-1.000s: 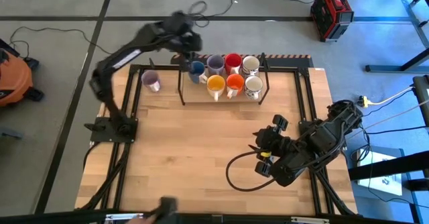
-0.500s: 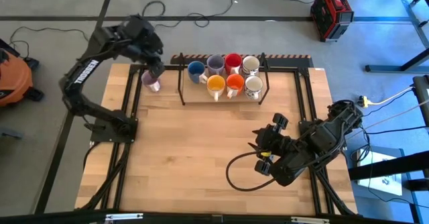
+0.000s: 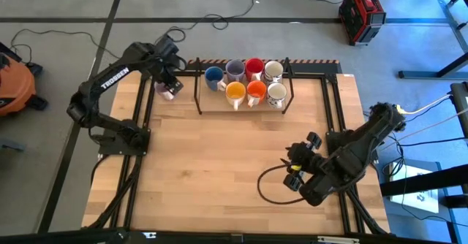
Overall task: Place coffee mugs
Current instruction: Put the purple patterned mug on the shelf
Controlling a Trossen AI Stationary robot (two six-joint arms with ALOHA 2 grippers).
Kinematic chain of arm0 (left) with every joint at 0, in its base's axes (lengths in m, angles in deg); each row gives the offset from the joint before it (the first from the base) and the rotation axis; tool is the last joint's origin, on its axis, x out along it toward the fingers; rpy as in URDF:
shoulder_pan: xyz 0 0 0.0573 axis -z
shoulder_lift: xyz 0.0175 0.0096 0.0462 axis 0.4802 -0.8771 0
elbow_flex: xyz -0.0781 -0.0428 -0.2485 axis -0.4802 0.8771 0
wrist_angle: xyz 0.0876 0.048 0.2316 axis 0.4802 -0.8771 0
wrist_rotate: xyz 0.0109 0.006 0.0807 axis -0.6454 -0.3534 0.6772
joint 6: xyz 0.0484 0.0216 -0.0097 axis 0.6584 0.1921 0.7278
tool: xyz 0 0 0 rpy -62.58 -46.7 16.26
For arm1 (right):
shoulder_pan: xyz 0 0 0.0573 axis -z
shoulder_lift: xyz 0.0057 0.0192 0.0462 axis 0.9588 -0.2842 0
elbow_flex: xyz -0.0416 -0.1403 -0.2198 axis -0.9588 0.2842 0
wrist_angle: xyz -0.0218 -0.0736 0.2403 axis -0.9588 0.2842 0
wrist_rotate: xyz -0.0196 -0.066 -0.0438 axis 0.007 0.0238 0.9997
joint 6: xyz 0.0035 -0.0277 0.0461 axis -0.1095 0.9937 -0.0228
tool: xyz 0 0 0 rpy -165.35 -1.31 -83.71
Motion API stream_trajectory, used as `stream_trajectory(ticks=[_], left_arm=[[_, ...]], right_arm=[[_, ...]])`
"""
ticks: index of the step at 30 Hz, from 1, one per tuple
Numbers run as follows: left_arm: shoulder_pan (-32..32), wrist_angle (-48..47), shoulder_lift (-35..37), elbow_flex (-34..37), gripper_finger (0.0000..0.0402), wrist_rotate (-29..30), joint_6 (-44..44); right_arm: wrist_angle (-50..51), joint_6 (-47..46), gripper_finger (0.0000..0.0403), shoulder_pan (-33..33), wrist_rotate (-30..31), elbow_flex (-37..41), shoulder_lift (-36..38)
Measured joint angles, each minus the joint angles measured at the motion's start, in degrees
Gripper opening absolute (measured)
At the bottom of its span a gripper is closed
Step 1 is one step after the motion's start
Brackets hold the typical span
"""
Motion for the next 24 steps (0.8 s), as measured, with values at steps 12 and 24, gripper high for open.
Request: stream_trajectory(ticks=[12,24], left_arm=[[-4.5,5.0,-5.5,5.0,0.0165,5.1,0.4],[-8.5,9.5,-12.7,7.5,0.0165,2.2,2.3]], right_arm=[[-30.2,-2.8,0.0175,-0.4,-1.5,29.5,13.5],[-32.9,-3.2,0.0175,-0.4,-1.4,31.9,13.7]])
